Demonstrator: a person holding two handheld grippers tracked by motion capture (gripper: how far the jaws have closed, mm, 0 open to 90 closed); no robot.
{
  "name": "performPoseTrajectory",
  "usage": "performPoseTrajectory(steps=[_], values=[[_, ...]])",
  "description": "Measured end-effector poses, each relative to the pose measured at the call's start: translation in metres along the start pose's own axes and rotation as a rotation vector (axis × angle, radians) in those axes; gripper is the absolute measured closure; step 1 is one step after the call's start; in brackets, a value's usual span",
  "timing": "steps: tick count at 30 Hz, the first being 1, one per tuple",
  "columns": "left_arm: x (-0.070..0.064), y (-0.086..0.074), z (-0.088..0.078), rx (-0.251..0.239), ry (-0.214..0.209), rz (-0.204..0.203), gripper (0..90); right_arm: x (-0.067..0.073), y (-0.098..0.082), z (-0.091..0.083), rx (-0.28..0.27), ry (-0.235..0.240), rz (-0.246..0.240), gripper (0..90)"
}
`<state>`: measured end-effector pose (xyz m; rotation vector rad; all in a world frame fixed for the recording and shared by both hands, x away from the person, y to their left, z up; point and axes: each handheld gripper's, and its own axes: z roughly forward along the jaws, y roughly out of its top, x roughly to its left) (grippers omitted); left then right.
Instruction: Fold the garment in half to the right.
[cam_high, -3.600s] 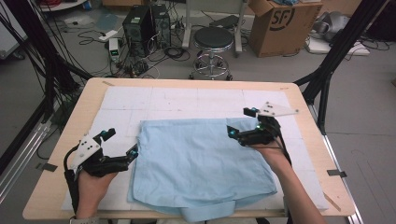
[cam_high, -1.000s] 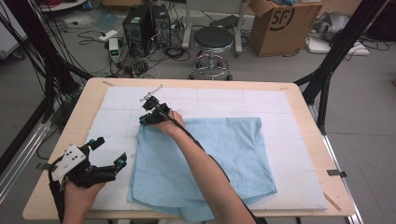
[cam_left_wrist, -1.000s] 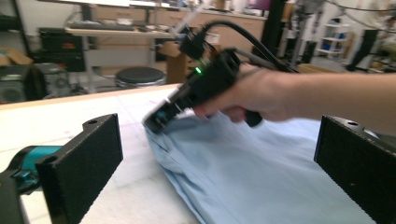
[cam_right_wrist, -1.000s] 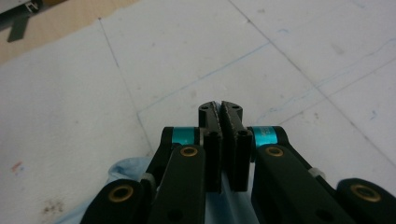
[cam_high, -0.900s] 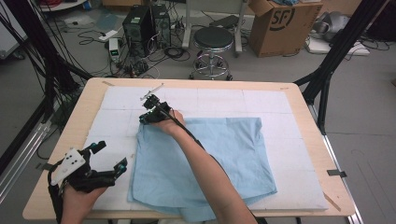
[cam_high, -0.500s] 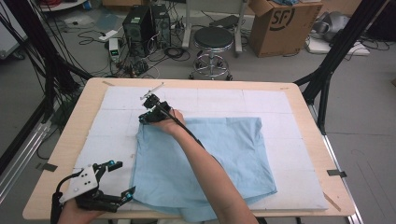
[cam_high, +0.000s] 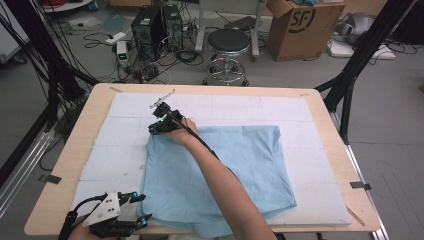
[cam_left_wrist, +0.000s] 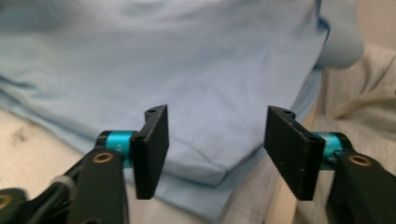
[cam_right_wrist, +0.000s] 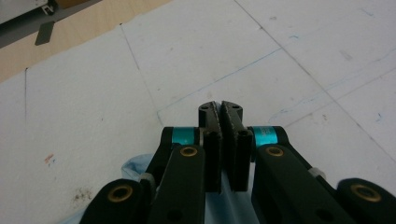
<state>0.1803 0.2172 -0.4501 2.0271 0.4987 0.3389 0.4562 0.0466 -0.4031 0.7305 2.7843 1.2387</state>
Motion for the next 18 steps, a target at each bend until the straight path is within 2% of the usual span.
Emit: performPoseTrajectory(steps=[2,4,10,13,18], values=[[0.001,-0.001,0.001,0.035,-0.002,0.006,44.2,0.000,0.000,0.000,-0.001,0.005,0.006,87.0],[0.001,-0.002,0.001,0.050,-0.004,0.000,45.8,0.000,0.000,-0.001,0.000,0.003,0.001,87.0],[0.004,-0.007,0.004,0.098,-0.023,0.017,51.0,0.000,0.000,-0.001,0.005,0.010,-0.001,87.0],[0.007,-0.008,0.002,0.095,-0.045,0.021,51.7,0.000,0.000,-0.001,0.006,0.008,-0.002,87.0],[0.013,-0.008,0.003,0.097,-0.097,0.054,52.6,0.001,-0.001,0.000,0.011,0.008,-0.004,87.0]])
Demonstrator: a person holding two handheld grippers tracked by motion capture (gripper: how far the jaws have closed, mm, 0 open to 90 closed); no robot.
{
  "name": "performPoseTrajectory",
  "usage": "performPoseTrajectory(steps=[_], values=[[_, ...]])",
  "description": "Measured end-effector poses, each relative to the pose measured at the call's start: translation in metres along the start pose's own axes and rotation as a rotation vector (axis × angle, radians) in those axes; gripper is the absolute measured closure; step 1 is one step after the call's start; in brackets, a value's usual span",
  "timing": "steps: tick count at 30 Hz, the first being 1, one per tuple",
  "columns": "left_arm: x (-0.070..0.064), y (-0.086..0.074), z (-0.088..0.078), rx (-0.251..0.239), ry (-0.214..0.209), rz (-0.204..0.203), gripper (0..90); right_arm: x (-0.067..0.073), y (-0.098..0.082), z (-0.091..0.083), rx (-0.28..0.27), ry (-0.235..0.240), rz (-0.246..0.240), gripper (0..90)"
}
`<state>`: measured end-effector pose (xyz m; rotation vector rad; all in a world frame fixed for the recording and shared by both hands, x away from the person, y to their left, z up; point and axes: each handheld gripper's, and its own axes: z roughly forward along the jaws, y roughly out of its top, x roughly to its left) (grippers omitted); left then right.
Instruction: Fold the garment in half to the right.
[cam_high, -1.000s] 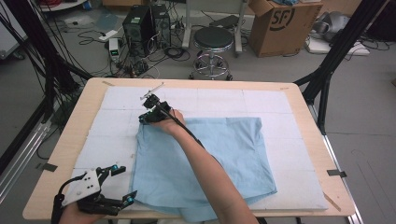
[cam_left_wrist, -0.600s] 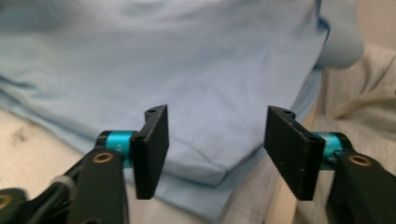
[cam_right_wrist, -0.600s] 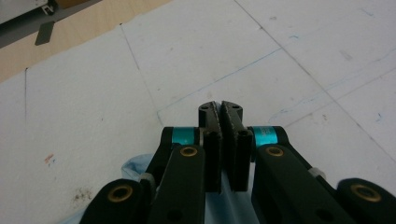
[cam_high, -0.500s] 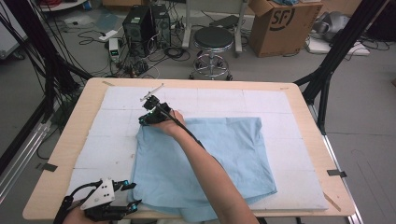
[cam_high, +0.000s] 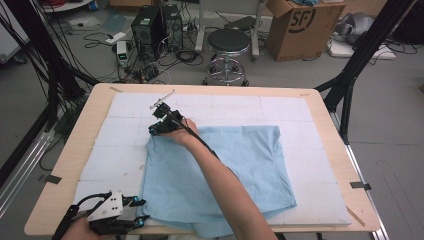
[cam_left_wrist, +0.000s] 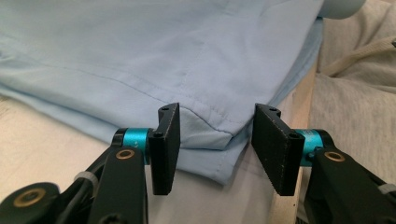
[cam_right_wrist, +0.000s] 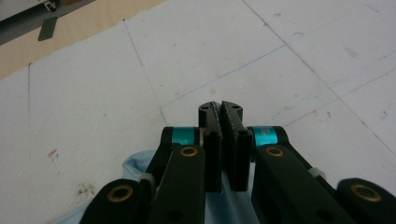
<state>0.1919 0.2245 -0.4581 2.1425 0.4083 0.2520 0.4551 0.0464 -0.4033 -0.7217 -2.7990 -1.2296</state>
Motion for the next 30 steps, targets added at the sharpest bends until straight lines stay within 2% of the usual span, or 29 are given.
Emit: performPoseTrajectory(steps=[4,7,9,11,13,16,17,19,23,27,30], values=[[0.003,-0.001,0.001,-0.017,-0.026,0.020,57.7,0.001,0.000,0.000,0.003,-0.002,-0.004,87.0],[0.003,-0.004,0.001,-0.039,-0.030,0.014,62.5,0.001,0.000,-0.001,0.005,0.001,-0.002,87.0],[0.004,-0.003,0.001,-0.037,-0.026,0.006,67.7,0.001,0.000,-0.001,0.004,0.000,-0.005,87.0],[0.006,-0.001,0.003,-0.032,-0.020,-0.020,76.9,0.001,0.000,-0.001,0.003,0.001,-0.009,87.0],[0.009,0.000,0.004,-0.029,-0.023,-0.049,82.2,0.001,0.001,-0.001,0.003,0.001,-0.009,87.0],[0.009,0.000,0.004,-0.032,-0.020,-0.070,84.2,0.001,0.001,-0.002,0.001,0.001,-0.005,87.0],[0.009,0.000,0.004,-0.036,-0.022,-0.096,84.7,0.001,0.001,-0.003,0.001,0.000,-0.006,87.0],[0.009,0.001,0.005,-0.038,-0.024,-0.120,85.3,0.001,0.002,-0.003,-0.002,-0.002,-0.010,87.0],[0.008,0.007,0.002,-0.052,-0.013,-0.110,85.6,0.002,0.004,-0.009,-0.028,-0.011,-0.018,87.1],[0.008,0.018,-0.005,-0.094,-0.002,-0.105,85.7,0.002,0.007,-0.016,-0.055,-0.022,-0.019,87.5],[0.007,0.026,-0.012,-0.111,0.015,-0.079,85.7,0.004,0.010,-0.023,-0.092,-0.039,-0.015,87.7]])
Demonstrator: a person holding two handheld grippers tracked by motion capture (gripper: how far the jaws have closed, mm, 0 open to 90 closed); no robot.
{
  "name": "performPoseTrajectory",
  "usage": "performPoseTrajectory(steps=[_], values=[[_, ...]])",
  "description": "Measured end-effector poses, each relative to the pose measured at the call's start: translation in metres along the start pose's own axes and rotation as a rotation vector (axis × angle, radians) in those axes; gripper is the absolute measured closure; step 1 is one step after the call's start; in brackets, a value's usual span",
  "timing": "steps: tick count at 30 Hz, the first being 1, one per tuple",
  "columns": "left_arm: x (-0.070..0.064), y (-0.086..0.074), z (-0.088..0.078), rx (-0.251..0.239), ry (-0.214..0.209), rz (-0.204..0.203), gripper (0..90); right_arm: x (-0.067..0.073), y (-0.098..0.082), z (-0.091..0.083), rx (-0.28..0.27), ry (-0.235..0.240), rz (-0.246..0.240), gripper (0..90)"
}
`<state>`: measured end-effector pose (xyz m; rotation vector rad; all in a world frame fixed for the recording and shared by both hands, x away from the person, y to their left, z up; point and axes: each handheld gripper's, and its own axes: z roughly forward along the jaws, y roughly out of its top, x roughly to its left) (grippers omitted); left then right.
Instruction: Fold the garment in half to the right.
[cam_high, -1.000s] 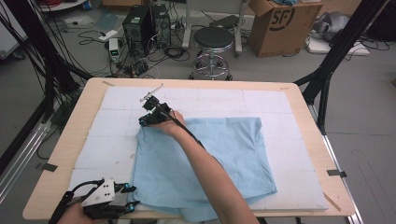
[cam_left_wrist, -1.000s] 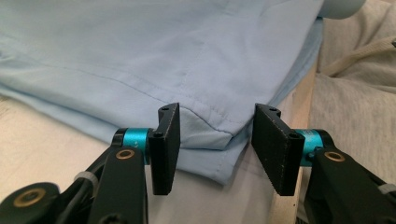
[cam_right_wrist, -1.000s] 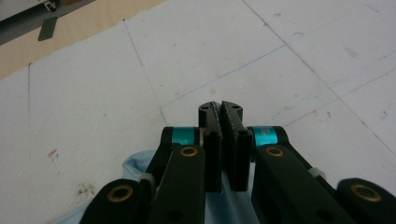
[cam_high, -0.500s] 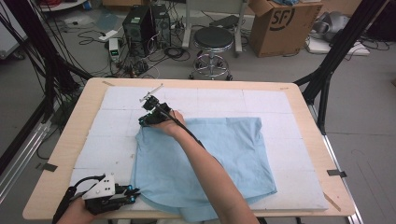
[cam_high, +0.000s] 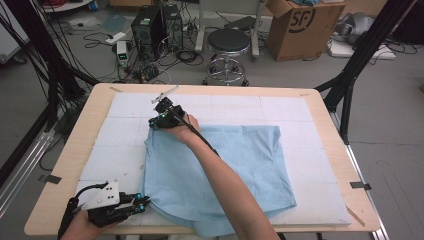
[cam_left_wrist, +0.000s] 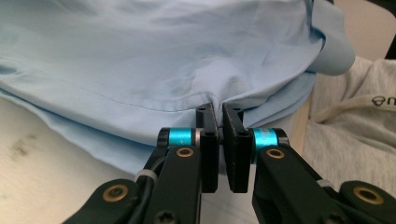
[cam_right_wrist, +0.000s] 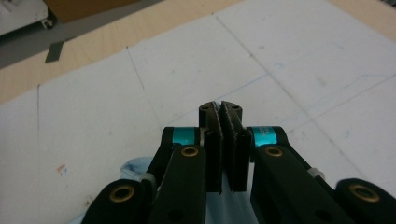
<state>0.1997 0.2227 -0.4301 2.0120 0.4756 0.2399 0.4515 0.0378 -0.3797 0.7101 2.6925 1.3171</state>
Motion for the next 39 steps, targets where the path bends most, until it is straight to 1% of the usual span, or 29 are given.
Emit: performPoseTrajectory(steps=[3,4,5,6,7,9,11,12,13,14,15,18,21,23,27,29,33,36,39], values=[[0.000,0.007,-0.008,-0.032,0.021,0.008,85.7,0.000,0.005,-0.009,-0.040,-0.018,0.012,87.7],[0.001,0.008,-0.011,-0.037,0.030,0.007,85.7,0.001,0.008,-0.012,-0.053,-0.023,0.021,87.8],[0.001,0.010,-0.014,-0.036,0.038,0.010,85.7,0.002,0.010,-0.014,-0.074,-0.028,0.018,87.8],[0.002,0.011,-0.016,-0.044,0.046,0.012,85.7,0.003,0.013,-0.016,-0.087,-0.033,0.023,87.8],[0.002,0.013,-0.020,-0.050,0.057,0.009,85.7,0.005,0.016,-0.019,-0.099,-0.038,0.022,87.8],[0.002,0.016,-0.027,-0.068,0.068,0.012,85.7,0.009,0.023,-0.022,-0.124,-0.045,0.016,87.8],[0.003,0.021,-0.036,-0.077,0.086,0.019,85.7,0.013,0.030,-0.025,-0.152,-0.049,0.018,87.8],[0.004,0.024,-0.041,-0.080,0.104,0.024,85.6,0.014,0.033,-0.027,-0.163,-0.049,0.023,87.8],[0.006,0.027,-0.046,-0.093,0.113,0.022,85.6,0.016,0.037,-0.028,-0.179,-0.051,0.020,87.8],[0.006,0.030,-0.050,-0.106,0.117,0.025,85.7,0.017,0.040,-0.030,-0.194,-0.055,0.018,87.8],[0.006,0.033,-0.052,-0.113,0.117,0.026,85.6,0.018,0.042,-0.032,-0.196,-0.057,0.024,87.8],[0.005,0.041,-0.051,-0.119,0.114,0.045,85.6,0.018,0.047,-0.037,-0.208,-0.066,0.014,87.8],[0.003,0.050,-0.044,-0.155,0.093,0.048,85.7,0.012,0.047,-0.045,-0.212,-0.075,0.027,87.8],[0.002,0.057,-0.038,-0.163,0.087,0.057,85.6,0.007,0.046,-0.052,-0.224,-0.082,0.034,87.8],[-0.001,0.073,-0.024,-0.189,0.068,0.068,85.6,-0.004,0.042,-0.072,-0.228,-0.106,0.045,87.8],[-0.004,0.085,-0.012,-0.194,0.049,0.083,85.6,-0.009,0.039,-0.083,-0.237,-0.117,0.048,87.8],[-0.009,0.105,0.010,-0.192,0.026,0.104,85.6,-0.019,0.031,-0.107,-0.248,-0.136,0.058,87.7],[-0.013,0.118,0.028,-0.189,0.005,0.108,85.6,-0.027,0.022,-0.125,-0.259,-0.151,0.068,87.8],[-0.016,0.129,0.048,-0.183,-0.014,0.104,85.6,-0.036,0.011,-0.143,-0.265,-0.170,0.074,87.7]])
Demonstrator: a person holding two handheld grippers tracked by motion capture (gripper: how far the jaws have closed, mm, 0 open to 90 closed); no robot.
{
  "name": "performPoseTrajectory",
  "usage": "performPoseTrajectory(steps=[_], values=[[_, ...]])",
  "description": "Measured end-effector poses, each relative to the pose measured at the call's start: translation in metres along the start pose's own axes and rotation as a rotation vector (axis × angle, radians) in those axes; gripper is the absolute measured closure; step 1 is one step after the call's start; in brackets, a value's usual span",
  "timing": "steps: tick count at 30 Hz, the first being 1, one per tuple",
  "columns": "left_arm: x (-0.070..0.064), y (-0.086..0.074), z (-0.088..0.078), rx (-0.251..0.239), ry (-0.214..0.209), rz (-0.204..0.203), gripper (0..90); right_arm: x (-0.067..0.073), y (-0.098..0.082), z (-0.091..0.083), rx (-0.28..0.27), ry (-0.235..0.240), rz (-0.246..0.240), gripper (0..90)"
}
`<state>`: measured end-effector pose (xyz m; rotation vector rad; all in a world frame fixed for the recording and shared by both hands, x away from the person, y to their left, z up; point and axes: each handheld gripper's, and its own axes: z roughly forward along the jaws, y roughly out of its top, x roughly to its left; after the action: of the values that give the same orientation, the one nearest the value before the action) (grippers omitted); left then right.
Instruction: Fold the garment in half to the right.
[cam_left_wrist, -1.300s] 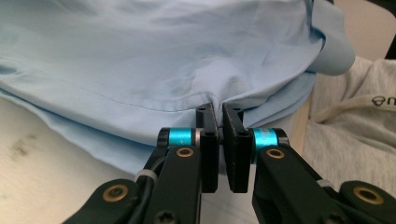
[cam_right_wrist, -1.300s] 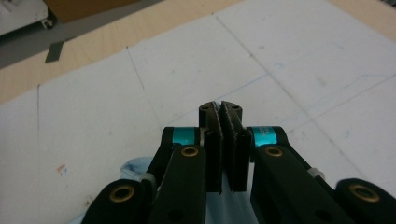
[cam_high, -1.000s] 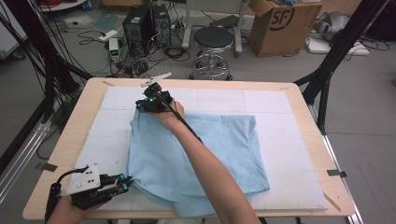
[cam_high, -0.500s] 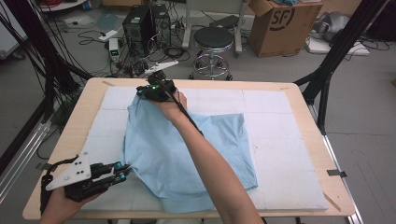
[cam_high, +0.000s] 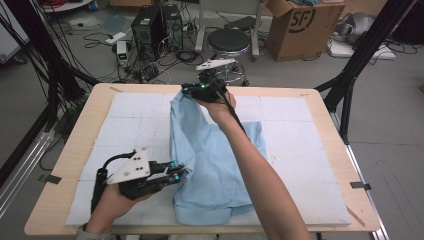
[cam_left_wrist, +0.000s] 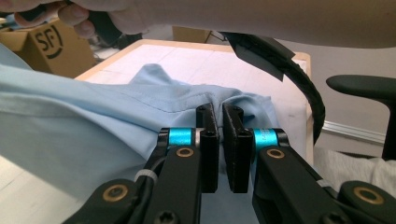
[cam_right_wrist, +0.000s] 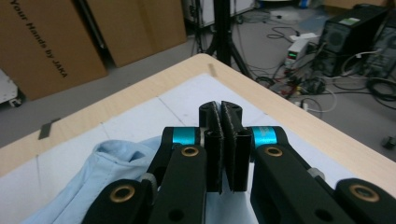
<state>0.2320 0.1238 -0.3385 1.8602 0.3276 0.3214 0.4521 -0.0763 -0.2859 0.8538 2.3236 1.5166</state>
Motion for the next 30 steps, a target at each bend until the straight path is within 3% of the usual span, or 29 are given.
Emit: performPoseTrajectory(steps=[7,14,22,30], values=[[-0.005,0.012,0.050,0.043,-0.052,-0.007,85.6,-0.034,-0.020,-0.036,0.010,-0.046,0.026,87.7],[-0.010,0.015,0.095,0.074,-0.087,-0.033,85.6,-0.064,-0.042,-0.060,0.044,-0.086,0.047,87.7],[-0.016,0.009,0.145,0.163,-0.130,-0.055,85.5,-0.096,-0.079,-0.070,0.115,-0.125,0.089,87.7],[-0.026,0.001,0.192,0.251,-0.167,-0.095,85.5,-0.117,-0.115,-0.073,0.172,-0.158,0.114,87.6]])
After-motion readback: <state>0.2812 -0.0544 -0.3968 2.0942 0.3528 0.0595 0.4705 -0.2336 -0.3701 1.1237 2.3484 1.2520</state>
